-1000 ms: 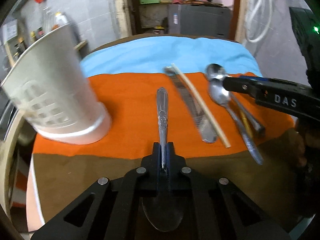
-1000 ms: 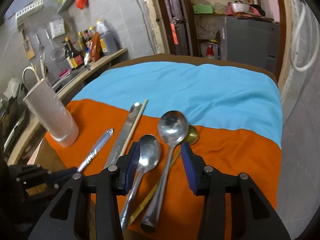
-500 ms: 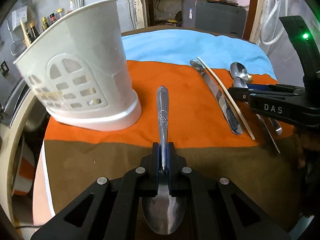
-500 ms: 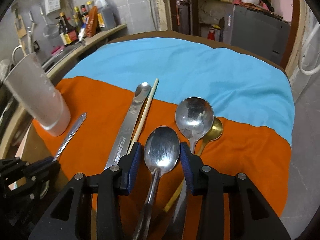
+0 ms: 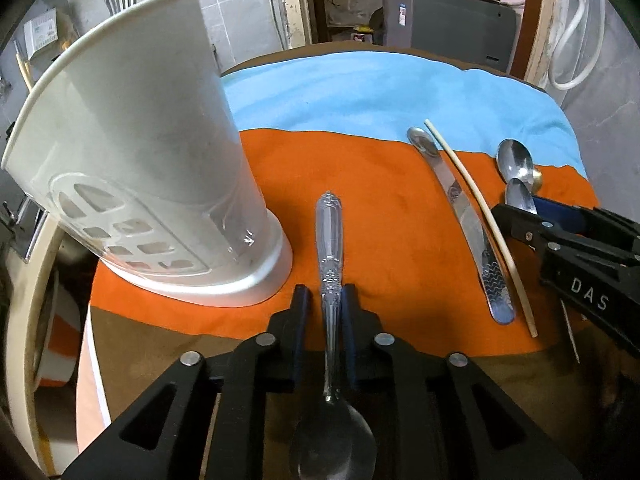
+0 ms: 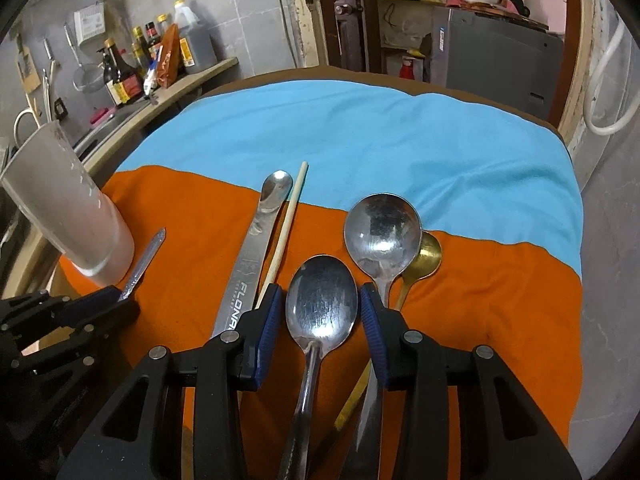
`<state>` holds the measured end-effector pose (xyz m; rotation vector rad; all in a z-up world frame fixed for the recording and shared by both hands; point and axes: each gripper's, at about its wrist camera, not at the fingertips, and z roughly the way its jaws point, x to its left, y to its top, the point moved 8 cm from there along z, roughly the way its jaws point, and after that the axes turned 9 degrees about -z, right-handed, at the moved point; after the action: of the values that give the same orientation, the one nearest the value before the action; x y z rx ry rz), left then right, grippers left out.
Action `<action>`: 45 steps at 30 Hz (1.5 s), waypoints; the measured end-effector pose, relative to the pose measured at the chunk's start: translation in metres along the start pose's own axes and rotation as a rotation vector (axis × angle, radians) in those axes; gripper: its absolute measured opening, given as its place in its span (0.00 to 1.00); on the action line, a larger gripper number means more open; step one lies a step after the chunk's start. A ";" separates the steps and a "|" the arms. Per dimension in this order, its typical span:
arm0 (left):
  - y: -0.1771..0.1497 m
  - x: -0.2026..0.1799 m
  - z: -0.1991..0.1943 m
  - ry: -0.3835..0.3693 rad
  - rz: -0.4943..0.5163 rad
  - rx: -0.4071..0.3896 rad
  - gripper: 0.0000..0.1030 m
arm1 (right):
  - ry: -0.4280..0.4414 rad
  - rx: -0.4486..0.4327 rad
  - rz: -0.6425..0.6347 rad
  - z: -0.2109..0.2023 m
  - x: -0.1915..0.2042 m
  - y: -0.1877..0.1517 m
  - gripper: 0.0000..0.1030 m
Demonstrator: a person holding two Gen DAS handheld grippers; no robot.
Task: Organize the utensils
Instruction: 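Lift both spoons and carry them over the white caddy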
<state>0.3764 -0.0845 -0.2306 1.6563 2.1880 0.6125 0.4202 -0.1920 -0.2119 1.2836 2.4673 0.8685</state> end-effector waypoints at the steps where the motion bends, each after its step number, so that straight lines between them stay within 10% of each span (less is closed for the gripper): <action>1: -0.001 0.000 -0.001 -0.002 0.002 -0.001 0.08 | 0.002 -0.003 0.009 -0.001 -0.001 -0.001 0.33; 17: 0.000 0.000 -0.003 -0.010 -0.028 0.004 0.07 | -0.072 0.007 0.000 0.000 0.004 0.001 0.30; 27: -0.001 0.014 -0.068 -0.307 -0.171 -0.232 0.07 | 0.030 -0.297 0.080 -0.068 0.011 -0.002 0.30; 45: 0.012 0.025 -0.132 -0.373 -0.170 -0.485 0.07 | -0.003 -0.617 0.068 -0.142 0.034 0.016 0.30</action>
<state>0.3133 -0.0762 -0.1122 1.2050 1.7197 0.6584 0.3470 -0.2141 -0.0868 1.1289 1.9130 1.4854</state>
